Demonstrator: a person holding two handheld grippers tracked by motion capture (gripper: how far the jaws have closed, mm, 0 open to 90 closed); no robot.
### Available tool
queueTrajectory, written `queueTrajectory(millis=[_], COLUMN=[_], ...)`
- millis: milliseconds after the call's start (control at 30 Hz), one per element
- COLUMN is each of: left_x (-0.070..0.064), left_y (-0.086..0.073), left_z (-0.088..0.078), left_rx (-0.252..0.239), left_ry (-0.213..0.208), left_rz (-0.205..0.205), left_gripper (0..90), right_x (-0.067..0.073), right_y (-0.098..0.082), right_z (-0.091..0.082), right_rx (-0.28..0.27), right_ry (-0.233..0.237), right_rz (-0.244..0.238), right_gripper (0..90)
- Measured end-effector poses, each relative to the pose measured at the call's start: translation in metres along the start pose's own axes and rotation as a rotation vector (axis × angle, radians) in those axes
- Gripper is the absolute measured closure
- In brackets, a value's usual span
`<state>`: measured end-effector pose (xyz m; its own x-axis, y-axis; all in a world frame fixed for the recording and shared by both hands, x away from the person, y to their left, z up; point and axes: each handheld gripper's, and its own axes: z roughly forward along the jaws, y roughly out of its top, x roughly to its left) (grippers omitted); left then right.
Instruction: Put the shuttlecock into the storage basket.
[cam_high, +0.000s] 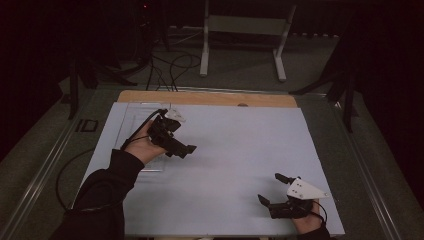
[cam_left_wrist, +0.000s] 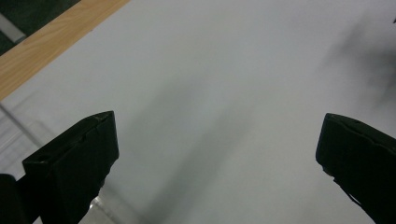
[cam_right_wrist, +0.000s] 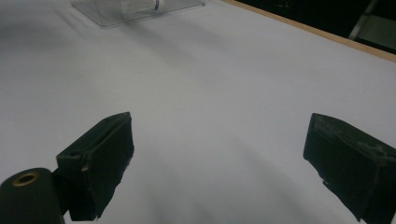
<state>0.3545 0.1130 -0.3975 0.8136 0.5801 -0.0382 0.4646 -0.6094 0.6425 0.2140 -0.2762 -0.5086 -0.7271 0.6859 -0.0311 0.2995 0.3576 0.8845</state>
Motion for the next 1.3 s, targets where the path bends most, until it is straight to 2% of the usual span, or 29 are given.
queueTrajectory(millis=[367,467,533,633,833,1033,1300], left_x=[-0.017,-0.019,-0.023,-0.026,-0.033,-0.04,-0.048], left_y=[0.005,0.005,0.004,0.003,0.0,-0.003,-0.012], left_z=[0.007,0.008,0.01,0.013,0.021,0.028,0.041], left_rx=[-0.069,-0.076,-0.095,-0.108,-0.117,-0.139,-0.144], left_ry=[-0.05,-0.055,-0.059,-0.059,-0.068,-0.104,-0.106], left_rz=[0.088,0.094,0.118,0.131,0.167,0.179,0.158], left_gripper=[0.0,0.0,0.0,0.0,0.0,0.0,0.0], right_x=[0.0,0.0,0.0,0.0,0.0,0.0,0.0], right_y=[0.0,0.0,0.0,0.0,0.0,0.0,0.0], right_z=[0.0,0.0,0.0,0.0,0.0,0.0,0.0], right_rx=[-0.001,-0.001,-0.002,-0.001,-0.001,-0.001,0.0], right_ry=[0.0,0.0,0.001,0.0,0.001,0.001,0.003], right_rz=[0.0,0.0,-0.001,0.0,0.001,0.0,-0.001], right_gripper=[8.5,8.4,8.5,8.5,8.5,8.5,8.5])
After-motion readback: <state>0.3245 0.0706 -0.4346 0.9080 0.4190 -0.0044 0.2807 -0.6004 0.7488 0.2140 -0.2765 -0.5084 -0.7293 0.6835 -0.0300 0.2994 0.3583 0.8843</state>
